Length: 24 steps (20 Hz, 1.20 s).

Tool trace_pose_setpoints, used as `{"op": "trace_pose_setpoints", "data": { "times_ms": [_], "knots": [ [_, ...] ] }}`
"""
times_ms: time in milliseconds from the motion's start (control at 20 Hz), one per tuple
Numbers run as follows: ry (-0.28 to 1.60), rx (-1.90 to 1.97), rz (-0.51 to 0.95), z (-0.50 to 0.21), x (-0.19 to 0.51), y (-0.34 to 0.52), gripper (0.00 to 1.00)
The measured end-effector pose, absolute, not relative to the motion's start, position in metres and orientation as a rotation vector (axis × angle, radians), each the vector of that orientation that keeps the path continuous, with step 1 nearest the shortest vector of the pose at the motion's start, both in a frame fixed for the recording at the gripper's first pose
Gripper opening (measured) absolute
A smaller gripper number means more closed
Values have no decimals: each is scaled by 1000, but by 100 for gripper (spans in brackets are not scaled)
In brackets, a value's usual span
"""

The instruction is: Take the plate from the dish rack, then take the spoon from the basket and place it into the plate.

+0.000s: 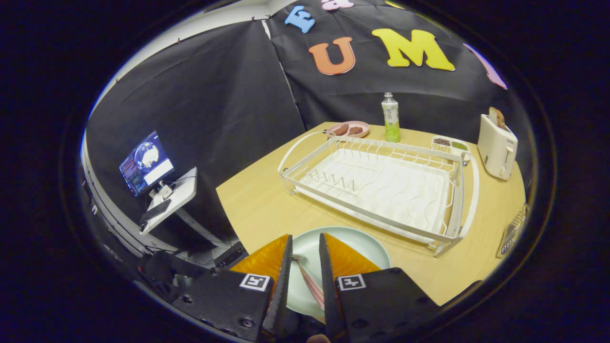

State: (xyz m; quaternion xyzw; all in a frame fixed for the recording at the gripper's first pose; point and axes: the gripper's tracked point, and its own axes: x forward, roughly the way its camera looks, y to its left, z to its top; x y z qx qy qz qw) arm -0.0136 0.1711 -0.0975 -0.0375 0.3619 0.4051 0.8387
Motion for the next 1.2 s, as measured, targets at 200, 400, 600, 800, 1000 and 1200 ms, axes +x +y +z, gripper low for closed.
{"op": "trace_pose_setpoints", "data": {
  "times_ms": [200, 400, 600, 800, 1000, 1200],
  "knots": [
    [691, -74, 785, -84, -3, 159, 95],
    [576, -51, 659, -59, 11, 140, 100],
    [422, -8, 475, -23, 18, 110, 100],
    [273, 33, 277, 16, 10, 73, 100],
    [144, 77, 151, 41, -7, 44, 100],
    [65, 82, 86, 46, -22, 31, 100]
  ]
}}
